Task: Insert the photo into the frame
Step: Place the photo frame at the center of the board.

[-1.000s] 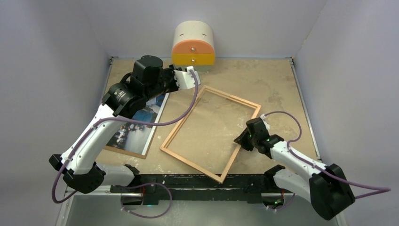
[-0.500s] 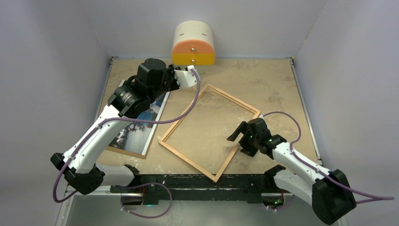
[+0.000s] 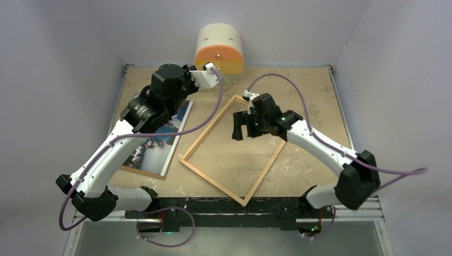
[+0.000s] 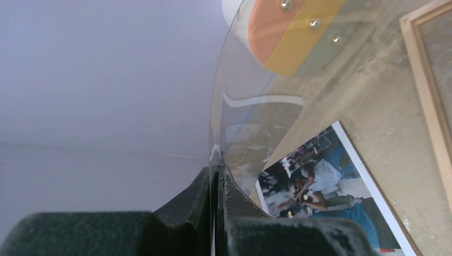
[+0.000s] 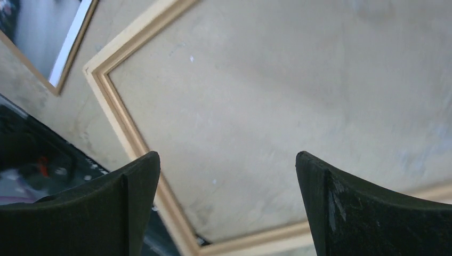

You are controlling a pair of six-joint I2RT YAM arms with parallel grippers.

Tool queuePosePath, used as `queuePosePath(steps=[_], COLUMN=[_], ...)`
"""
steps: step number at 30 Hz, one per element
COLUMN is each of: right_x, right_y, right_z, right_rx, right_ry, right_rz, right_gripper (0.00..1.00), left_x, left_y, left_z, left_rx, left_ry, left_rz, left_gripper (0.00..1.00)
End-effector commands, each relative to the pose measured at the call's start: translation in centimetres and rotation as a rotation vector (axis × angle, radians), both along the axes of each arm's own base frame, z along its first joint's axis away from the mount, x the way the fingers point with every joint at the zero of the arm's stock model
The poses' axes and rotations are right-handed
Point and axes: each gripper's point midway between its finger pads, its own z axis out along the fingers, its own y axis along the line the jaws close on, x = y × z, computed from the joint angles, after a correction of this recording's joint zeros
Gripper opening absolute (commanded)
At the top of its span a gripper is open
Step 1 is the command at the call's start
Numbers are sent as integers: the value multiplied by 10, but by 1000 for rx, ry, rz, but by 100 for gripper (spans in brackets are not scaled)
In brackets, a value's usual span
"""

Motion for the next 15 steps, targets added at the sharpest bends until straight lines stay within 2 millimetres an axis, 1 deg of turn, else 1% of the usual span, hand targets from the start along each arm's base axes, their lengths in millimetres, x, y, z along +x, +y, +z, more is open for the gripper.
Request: queuePosePath(steps=[1,2,4,6,8,10,12,13,14,15], right_x=[47,54,66,75,82,88,96,97,96,98], right_y=[39,52,75,95,114,132,148,154,162,169], right_z=[6,4,-7,-18,-23,-22,-21,-29,-31,-28], right_rx=[-149,-162,-221,-284,-329,-353,-369,-370,-364,-357], right_ry=[-348,-389,-439,-477,-529,-590,-634,-623,-618,-627], right_rz=[407,493,651,805,928,1021,1078,1117,1151,1177], right_gripper=[99,99,99,99,99,99,99,99,99,99], left_x=[-14,-16,-23,-27,-31,-34,-38,-39,-40,-41], left_y=[39,44,54,63,69,73,77,79,80,81], left_z=[57,58,61,56,51,46,44,43,44,46], left_rx=[-49,-46,-37,-17,-1,19,27,33,40,44], left_ry=[-151,-153,-154,-142,-129,-117,-108,-105,-105,-107], left_rz=[123,139,166,191,202,211,218,218,220,222], left_gripper=[0,0,0,0,0,0,0,0,0,0])
